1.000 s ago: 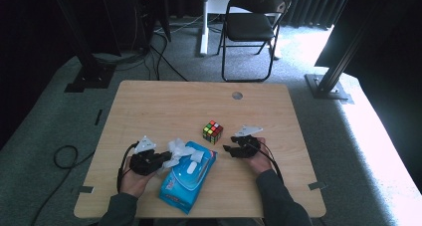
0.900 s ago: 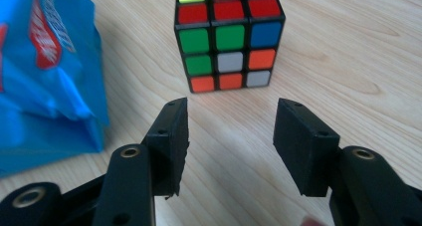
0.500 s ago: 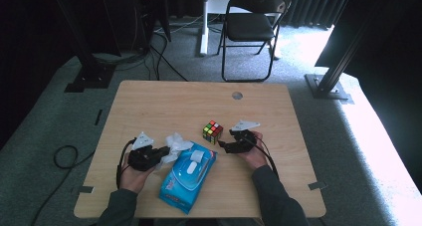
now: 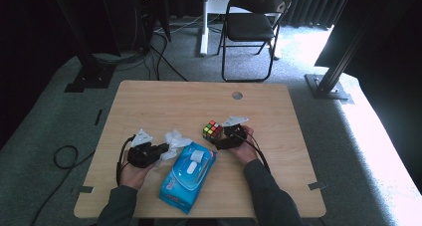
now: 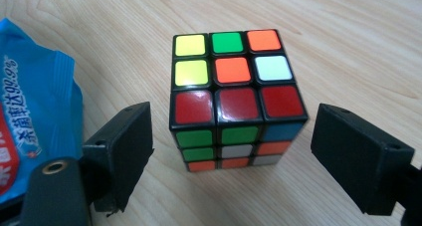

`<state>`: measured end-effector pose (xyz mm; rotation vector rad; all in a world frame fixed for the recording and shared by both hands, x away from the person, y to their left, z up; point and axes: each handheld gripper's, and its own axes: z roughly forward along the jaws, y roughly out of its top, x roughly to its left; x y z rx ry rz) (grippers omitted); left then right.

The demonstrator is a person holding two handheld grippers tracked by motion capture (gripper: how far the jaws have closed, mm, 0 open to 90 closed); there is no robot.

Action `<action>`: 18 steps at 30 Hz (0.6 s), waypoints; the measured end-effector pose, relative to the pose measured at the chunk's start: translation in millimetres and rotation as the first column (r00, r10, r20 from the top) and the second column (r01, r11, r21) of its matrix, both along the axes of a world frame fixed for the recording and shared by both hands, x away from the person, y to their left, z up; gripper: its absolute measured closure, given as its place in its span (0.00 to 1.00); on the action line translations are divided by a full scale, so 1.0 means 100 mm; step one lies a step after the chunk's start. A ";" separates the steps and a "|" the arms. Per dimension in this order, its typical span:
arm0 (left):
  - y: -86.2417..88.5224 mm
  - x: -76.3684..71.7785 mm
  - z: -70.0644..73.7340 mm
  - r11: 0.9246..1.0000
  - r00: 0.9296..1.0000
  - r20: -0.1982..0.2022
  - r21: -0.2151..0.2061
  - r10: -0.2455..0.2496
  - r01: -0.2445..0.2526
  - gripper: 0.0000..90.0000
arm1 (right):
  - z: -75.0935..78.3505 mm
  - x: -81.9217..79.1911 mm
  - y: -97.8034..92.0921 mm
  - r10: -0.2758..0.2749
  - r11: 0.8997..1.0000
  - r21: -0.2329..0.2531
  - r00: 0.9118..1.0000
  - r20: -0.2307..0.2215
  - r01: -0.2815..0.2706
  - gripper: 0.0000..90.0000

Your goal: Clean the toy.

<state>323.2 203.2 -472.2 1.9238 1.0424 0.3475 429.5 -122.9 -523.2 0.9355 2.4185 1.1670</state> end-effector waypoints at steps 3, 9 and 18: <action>0.01 0.01 0.00 1.000 1.000 0.001 -0.005 0.001 -0.001 0.98 | -0.04 0.04 0.03 0.004 1.000 -0.008 1.000 -0.006 -0.004 0.20; 0.03 0.06 -0.01 1.000 1.000 0.000 -0.010 0.002 -0.002 0.98 | -0.10 0.09 0.07 0.018 1.000 -0.020 1.000 0.008 -0.018 0.30; 0.05 0.12 -0.02 1.000 1.000 -0.004 -0.018 0.007 -0.007 0.98 | -0.14 0.11 0.09 0.034 0.999 -0.006 0.999 0.023 -0.034 0.37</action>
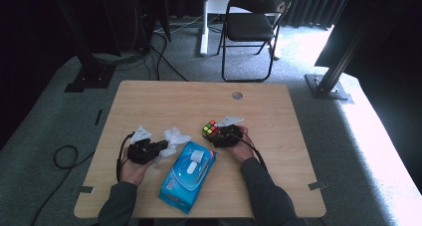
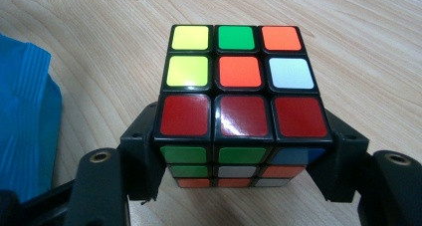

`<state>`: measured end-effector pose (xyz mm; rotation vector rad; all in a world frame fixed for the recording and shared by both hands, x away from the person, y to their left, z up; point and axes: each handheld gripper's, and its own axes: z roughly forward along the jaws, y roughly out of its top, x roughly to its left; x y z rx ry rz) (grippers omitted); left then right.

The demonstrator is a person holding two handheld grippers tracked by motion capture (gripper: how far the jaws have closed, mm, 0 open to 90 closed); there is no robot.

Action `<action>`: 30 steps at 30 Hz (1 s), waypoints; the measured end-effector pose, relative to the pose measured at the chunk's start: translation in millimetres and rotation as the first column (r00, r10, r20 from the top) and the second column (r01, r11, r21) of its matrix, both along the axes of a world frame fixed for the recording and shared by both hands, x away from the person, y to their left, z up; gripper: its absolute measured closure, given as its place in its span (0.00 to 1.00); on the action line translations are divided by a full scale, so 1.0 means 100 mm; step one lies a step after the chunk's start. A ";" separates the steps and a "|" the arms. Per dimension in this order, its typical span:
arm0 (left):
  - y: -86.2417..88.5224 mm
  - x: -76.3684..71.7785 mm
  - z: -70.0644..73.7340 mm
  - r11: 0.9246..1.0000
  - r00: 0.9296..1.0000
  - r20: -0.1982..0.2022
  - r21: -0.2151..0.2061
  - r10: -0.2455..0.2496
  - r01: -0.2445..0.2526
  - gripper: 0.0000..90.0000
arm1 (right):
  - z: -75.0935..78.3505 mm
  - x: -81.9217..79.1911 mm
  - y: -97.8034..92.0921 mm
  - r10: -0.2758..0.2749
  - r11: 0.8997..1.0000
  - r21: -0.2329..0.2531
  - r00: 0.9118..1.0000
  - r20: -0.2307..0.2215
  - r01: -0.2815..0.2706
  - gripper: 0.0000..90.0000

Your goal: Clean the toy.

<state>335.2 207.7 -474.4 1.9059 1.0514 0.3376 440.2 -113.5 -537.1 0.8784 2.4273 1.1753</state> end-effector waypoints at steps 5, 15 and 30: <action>0.00 0.04 0.00 1.000 1.000 0.000 -0.003 0.001 -0.001 0.98 | 0.00 0.01 0.00 0.004 1.000 -0.003 1.000 -0.005 -0.004 0.38; 0.01 0.12 -0.01 1.000 1.000 0.006 -0.004 -0.001 0.001 0.98 | 0.02 -0.01 0.01 0.014 1.000 -0.012 1.000 0.014 -0.014 0.38; -0.06 0.25 0.06 1.000 1.000 0.027 -0.008 -0.013 0.013 0.98 | 0.12 -0.05 0.08 0.061 0.998 -0.015 0.998 0.034 -0.060 0.38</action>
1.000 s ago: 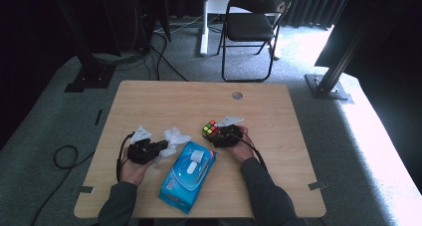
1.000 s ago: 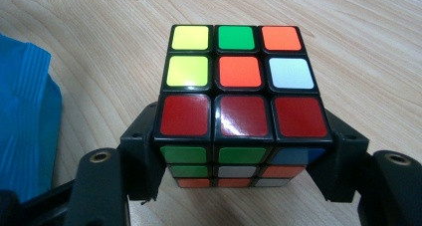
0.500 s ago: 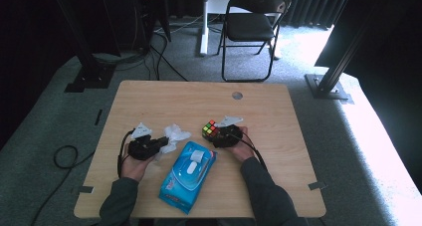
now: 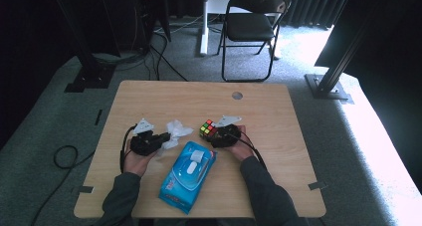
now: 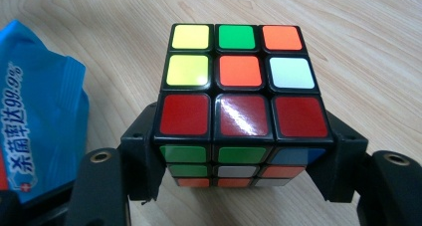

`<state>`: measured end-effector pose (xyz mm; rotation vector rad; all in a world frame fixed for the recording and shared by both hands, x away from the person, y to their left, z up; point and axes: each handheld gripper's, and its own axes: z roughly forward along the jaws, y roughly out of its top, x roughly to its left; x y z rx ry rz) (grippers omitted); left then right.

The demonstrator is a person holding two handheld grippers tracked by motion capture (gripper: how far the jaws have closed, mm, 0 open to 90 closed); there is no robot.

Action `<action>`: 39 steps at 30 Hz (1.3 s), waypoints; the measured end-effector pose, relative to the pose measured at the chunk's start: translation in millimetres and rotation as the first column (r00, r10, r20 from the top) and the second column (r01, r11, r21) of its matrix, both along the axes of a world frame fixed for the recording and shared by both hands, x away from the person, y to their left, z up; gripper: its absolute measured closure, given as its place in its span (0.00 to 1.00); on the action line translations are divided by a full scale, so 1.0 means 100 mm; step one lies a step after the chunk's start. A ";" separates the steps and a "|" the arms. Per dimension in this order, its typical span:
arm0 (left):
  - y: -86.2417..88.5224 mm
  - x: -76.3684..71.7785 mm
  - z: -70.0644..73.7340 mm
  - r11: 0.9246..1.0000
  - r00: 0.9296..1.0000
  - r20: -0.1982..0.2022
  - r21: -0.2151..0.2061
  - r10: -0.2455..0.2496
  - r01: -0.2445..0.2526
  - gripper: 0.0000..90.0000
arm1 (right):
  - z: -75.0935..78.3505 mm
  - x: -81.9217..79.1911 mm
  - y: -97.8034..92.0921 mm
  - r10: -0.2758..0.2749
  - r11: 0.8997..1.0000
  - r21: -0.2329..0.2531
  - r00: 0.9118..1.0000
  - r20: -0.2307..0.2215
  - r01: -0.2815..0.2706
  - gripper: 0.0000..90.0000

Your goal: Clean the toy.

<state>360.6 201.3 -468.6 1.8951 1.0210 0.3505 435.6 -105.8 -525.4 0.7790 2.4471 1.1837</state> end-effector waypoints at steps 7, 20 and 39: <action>-0.12 0.14 0.07 1.000 1.000 0.017 0.007 -0.013 0.013 0.98 | 0.03 -0.02 0.03 0.012 1.000 0.002 1.000 0.012 -0.012 0.38; -0.46 0.40 0.09 0.997 0.999 0.023 0.062 -0.040 0.038 0.98 | 0.11 -0.01 0.07 0.020 1.000 0.010 0.999 0.028 -0.020 0.38; -0.82 0.52 0.08 0.991 0.996 0.022 0.111 -0.082 0.079 0.98 | 0.13 -0.05 0.14 0.040 0.999 0.007 0.999 0.028 -0.040 0.38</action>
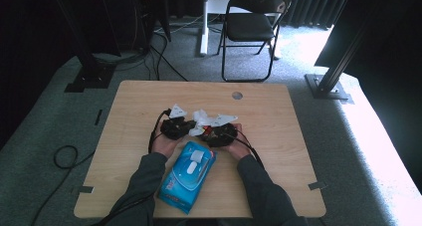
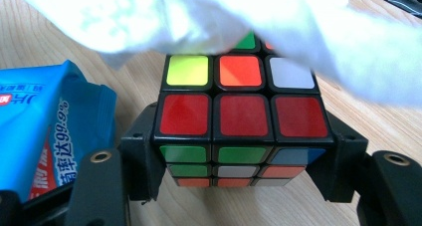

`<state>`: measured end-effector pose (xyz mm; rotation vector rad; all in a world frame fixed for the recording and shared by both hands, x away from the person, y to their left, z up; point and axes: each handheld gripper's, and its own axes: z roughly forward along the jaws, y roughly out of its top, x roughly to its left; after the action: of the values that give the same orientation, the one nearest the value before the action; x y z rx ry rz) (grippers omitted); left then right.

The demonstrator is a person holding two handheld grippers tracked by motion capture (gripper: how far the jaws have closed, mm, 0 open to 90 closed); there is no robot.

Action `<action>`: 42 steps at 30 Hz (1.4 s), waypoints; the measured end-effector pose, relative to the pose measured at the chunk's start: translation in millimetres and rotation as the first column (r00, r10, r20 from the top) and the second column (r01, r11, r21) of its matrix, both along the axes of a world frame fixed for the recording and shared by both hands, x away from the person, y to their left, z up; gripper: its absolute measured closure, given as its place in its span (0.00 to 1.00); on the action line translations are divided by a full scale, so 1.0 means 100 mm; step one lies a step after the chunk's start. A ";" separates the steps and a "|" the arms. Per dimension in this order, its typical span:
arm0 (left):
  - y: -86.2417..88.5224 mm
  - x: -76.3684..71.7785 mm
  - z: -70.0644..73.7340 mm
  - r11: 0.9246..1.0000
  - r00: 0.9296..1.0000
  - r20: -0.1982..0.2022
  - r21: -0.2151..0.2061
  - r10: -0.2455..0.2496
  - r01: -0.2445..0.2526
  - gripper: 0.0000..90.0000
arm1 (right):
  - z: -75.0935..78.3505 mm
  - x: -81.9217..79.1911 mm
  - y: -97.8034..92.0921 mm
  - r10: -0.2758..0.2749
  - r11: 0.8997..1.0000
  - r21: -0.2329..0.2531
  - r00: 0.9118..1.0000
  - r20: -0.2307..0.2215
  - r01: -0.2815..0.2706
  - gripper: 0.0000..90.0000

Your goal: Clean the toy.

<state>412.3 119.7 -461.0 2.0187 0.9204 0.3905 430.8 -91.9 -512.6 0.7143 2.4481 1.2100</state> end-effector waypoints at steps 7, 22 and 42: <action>0.01 0.02 -0.02 1.000 1.000 0.001 0.026 0.016 -0.016 0.98 | 0.02 -0.01 0.01 0.007 1.000 0.003 1.000 0.004 -0.007 0.38; -0.21 -0.06 -0.03 0.998 0.999 0.003 0.045 -0.053 0.053 0.98 | 0.02 0.01 0.03 0.010 1.000 -0.004 1.000 0.007 -0.010 0.38; -0.35 0.04 -0.02 0.993 0.997 0.009 0.089 -0.080 0.078 0.98 | 0.00 -0.02 0.05 0.017 1.000 -0.002 1.000 0.003 -0.017 0.38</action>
<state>416.1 84.8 -462.9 2.1241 0.8256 0.4059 429.1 -87.0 -512.5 0.6923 2.4577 1.2142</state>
